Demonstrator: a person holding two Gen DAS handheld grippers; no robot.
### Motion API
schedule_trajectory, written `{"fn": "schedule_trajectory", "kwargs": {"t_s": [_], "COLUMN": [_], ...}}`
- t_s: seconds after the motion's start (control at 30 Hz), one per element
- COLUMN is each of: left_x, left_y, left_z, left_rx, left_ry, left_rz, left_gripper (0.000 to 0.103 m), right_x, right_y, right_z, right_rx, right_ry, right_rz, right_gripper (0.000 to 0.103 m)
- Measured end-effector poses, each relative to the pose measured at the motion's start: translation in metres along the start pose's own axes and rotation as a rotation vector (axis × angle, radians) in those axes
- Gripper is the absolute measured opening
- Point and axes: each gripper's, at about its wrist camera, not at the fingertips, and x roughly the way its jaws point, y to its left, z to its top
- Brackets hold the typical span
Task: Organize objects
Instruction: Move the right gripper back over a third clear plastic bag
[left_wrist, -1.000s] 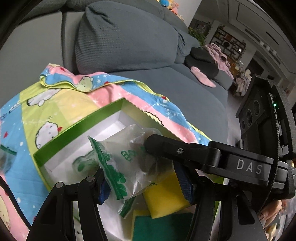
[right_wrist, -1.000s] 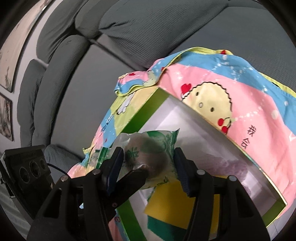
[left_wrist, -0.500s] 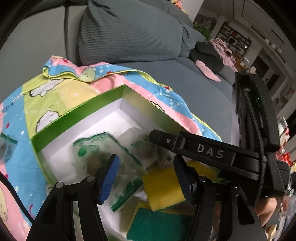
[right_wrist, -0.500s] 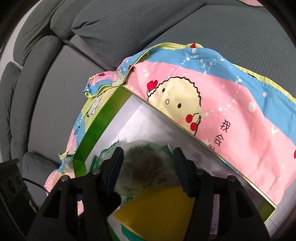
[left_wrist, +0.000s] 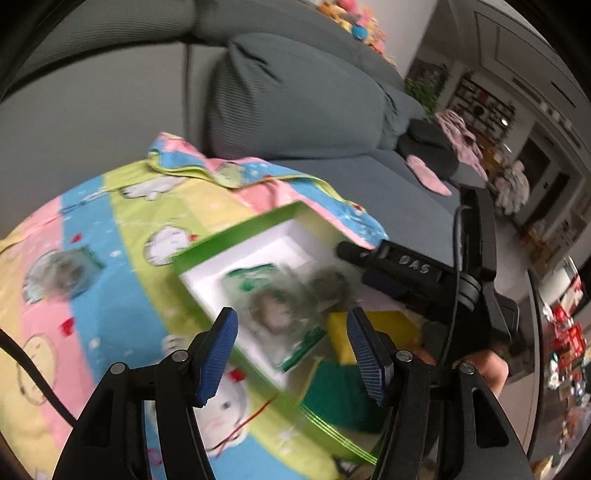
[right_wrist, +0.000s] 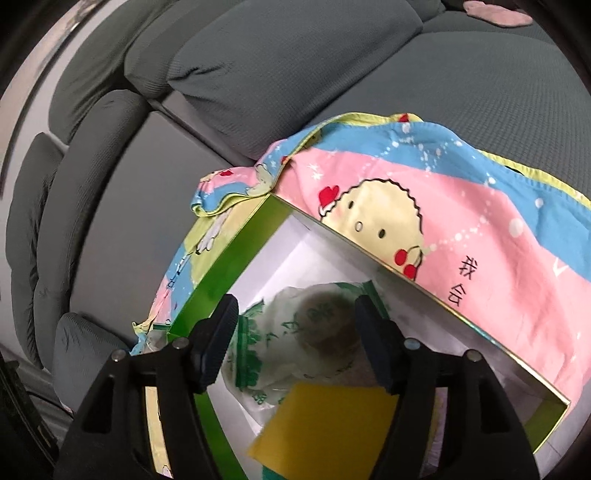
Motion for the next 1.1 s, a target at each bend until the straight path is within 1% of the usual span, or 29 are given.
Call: {"fn": "schedule_trajectory", "kwargs": {"t_s": [0.1, 0.17, 0.23, 0.3, 0.4, 0.5, 0.6, 0.7, 0.77, 0.87, 0.97, 1.1], "left_x": [-0.023, -0.039, -0.056, -0.068, -0.088, -0.103, -0.113, -0.117, -0.118, -0.117, -0.117, -0.118], "left_y": [0.022, 0.041, 0.062, 0.080, 0.111, 0.143, 0.176, 0.203, 0.219, 0.238, 0.248, 0.250], "left_z": [-0.011, -0.019, -0.030, -0.038, -0.054, -0.067, -0.085, -0.102, -0.114, -0.126, -0.135, -0.140], "left_rx": [-0.041, -0.083, -0.131, -0.170, -0.252, -0.319, -0.401, -0.471, -0.511, -0.566, -0.617, -0.650], "left_ry": [-0.026, -0.047, -0.072, -0.086, -0.116, -0.138, -0.141, -0.129, -0.118, -0.090, -0.077, -0.069], "left_rz": [0.059, 0.108, 0.154, 0.186, 0.252, 0.322, 0.406, 0.442, 0.459, 0.505, 0.507, 0.492], "left_gripper": [0.063, 0.067, 0.067, 0.067, 0.067, 0.067, 0.067, 0.067, 0.067, 0.068, 0.068, 0.074], "right_x": [-0.002, -0.006, -0.011, -0.014, -0.016, -0.014, -0.011, -0.003, 0.004, 0.024, 0.051, 0.094], "right_y": [0.007, 0.015, 0.024, 0.035, 0.053, 0.073, 0.094, 0.120, 0.141, 0.171, 0.199, 0.235], "right_z": [-0.003, -0.005, -0.009, -0.015, -0.026, -0.037, -0.049, -0.063, -0.074, -0.089, -0.098, -0.102], "right_rx": [-0.014, -0.041, -0.070, -0.104, -0.161, -0.193, -0.215, -0.247, -0.292, -0.334, -0.368, -0.394], "right_ry": [-0.022, -0.052, -0.074, -0.089, -0.084, -0.050, 0.000, 0.056, 0.089, 0.157, 0.226, 0.292], "right_rz": [0.019, 0.040, 0.068, 0.094, 0.099, 0.097, 0.140, 0.167, 0.179, 0.183, 0.171, 0.127], "right_gripper": [0.070, 0.072, 0.079, 0.081, 0.082, 0.085, 0.088, 0.089, 0.089, 0.089, 0.089, 0.089]}}
